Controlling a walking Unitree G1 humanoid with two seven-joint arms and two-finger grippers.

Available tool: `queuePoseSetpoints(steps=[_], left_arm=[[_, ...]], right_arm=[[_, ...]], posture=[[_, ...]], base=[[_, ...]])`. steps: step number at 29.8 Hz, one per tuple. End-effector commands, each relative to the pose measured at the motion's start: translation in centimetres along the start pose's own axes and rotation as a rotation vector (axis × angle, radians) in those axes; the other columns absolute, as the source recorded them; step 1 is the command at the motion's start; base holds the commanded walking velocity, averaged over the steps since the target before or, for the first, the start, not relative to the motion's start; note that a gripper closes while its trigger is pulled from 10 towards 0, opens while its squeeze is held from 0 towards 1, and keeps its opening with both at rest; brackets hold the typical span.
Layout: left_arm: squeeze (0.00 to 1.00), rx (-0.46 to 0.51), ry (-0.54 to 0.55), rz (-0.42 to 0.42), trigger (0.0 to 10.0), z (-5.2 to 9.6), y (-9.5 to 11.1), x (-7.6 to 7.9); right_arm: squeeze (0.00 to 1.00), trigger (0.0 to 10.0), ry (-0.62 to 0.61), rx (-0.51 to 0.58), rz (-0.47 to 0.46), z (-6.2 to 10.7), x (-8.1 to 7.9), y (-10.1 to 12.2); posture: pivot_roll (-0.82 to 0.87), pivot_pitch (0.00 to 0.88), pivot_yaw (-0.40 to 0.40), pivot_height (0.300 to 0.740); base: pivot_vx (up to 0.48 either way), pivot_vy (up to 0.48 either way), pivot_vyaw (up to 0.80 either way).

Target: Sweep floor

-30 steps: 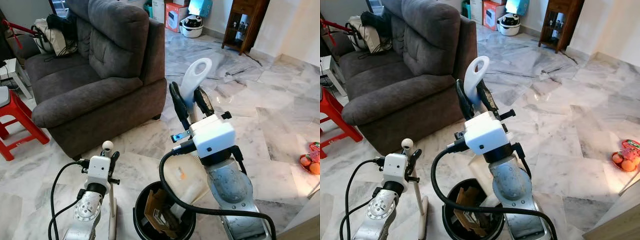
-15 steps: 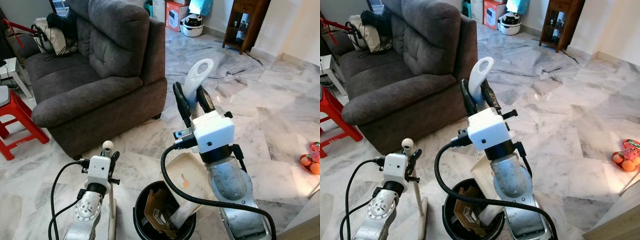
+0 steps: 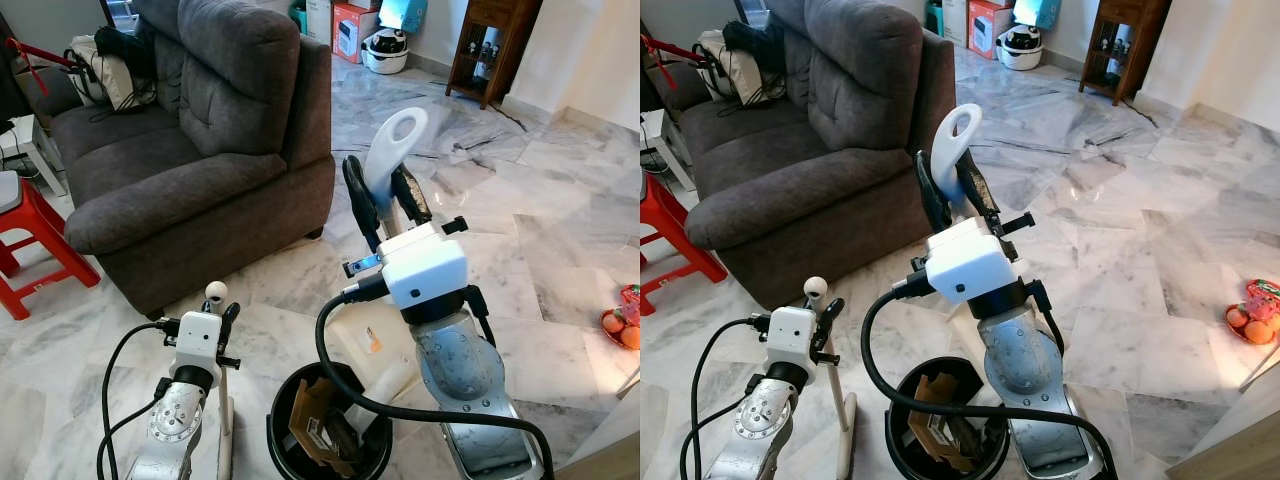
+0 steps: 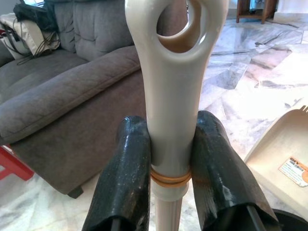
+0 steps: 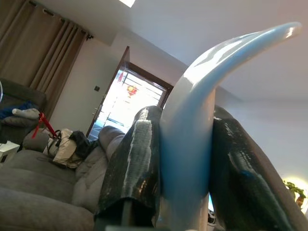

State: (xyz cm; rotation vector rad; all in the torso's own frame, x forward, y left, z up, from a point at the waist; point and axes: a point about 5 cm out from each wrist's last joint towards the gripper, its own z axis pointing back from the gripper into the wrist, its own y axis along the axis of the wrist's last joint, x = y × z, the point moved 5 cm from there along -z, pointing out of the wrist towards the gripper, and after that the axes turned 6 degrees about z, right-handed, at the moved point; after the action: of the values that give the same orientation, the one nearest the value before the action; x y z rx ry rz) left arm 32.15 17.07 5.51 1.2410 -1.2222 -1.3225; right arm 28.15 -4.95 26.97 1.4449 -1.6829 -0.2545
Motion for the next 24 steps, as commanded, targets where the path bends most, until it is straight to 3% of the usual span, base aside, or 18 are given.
queuePoseSetpoints(steps=[1,24], left_arm=[[0.0,0.031,-0.011,-0.02,10.0,-0.31,0.73,0.05],[0.0,0.031,-0.007,-0.024,10.0,-0.28,0.73,-0.04]], right_arm=[[0.0,10.0,-0.018,0.019,-0.09,-0.46,0.16,0.82],[0.0,10.0,-0.031,0.047,-0.048,-0.71,0.64,1.22]], posture=[[0.12,0.002,0.047,0.74],[0.12,0.003,0.045,0.74]], base=[[0.0,0.0,0.0],[0.0,0.0,0.0]])
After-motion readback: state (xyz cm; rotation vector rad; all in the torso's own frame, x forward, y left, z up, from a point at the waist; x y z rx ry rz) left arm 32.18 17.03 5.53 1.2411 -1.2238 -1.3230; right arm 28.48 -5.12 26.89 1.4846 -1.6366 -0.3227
